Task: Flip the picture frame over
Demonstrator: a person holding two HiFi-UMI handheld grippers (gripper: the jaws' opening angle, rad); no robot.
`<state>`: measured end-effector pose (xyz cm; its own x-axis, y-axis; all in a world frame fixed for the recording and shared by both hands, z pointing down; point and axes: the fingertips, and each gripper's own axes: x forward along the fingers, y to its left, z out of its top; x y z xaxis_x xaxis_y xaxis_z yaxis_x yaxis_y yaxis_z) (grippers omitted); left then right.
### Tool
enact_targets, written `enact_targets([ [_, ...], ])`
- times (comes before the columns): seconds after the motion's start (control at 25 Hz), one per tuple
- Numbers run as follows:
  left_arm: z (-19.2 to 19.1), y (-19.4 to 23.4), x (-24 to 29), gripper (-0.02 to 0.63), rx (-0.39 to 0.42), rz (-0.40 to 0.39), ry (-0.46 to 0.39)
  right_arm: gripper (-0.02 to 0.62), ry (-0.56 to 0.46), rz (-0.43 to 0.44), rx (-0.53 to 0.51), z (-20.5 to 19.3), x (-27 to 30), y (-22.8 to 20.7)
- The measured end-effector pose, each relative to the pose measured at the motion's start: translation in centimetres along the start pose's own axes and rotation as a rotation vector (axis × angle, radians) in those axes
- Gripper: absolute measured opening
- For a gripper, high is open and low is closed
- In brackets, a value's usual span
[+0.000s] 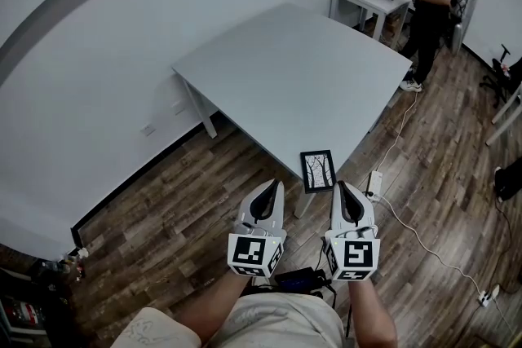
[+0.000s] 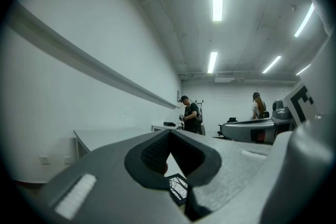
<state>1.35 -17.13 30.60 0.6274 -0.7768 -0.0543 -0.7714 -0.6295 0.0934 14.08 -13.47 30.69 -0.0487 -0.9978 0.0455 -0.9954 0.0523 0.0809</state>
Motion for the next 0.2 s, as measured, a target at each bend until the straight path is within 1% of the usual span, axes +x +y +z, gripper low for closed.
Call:
enact_targets([
  [0.2,-0.53,0.02,0.14,0.000,-0.006,0.006,0.009,0.021,0.002,-0.006,0.002,-0.25,0.08,-0.26],
])
